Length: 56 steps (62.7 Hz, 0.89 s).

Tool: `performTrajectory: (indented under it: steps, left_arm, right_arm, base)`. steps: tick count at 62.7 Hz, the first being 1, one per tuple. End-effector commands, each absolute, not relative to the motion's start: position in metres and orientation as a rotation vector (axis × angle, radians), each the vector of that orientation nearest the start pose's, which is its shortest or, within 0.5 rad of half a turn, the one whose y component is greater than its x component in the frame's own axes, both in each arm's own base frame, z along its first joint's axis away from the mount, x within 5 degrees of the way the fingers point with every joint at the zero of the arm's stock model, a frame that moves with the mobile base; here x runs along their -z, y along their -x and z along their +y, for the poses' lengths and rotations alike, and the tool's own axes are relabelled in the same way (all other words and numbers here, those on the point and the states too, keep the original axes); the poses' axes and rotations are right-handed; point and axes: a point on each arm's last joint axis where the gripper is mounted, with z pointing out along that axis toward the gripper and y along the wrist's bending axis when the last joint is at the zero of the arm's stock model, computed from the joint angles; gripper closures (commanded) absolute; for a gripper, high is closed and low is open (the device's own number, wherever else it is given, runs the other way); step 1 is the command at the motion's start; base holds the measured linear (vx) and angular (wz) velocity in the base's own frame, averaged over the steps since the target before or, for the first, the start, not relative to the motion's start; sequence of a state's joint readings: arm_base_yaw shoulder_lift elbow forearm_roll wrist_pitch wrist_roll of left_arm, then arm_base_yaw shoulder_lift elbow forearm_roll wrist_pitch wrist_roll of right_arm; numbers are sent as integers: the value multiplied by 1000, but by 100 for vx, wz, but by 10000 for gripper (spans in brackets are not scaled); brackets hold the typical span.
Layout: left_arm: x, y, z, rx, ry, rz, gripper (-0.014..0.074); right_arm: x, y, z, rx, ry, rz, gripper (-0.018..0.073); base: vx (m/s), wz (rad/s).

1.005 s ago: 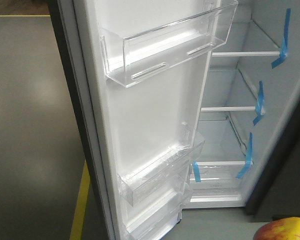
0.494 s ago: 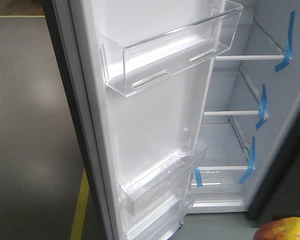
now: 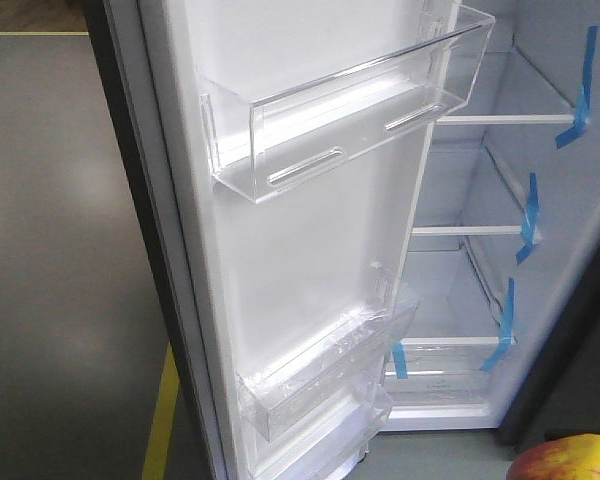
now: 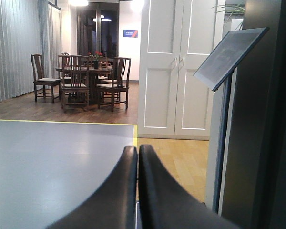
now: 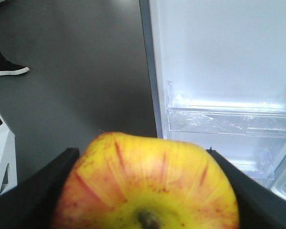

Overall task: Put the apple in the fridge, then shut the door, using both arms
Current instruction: 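Approach closer to the refrigerator door bins, keeping the apple held, then raise the right gripper with the apple over the upper clear door bin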

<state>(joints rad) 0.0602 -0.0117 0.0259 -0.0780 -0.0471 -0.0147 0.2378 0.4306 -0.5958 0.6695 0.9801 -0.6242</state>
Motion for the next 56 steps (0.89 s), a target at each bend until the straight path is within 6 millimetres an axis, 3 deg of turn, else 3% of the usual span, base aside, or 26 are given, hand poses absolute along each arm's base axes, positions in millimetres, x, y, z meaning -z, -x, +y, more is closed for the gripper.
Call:
performTrajectory:
  steps: [1,48,56]
  left_arm:
    - [-210,-55,4,32,122,1376,603]
    - [-210,-55,4,32,122,1376,603]
    - [-210,-55,4,32,122,1376,603]
  right_arm:
    - [-328,-50,62,-635,716,1934,148]
    - [-330,-52,61,-624,698,1917,148]
    - [-333,-60,59,-605,619,1899,148]
  base:
    - [0,0]
    - [0,0]
    - [0,0]
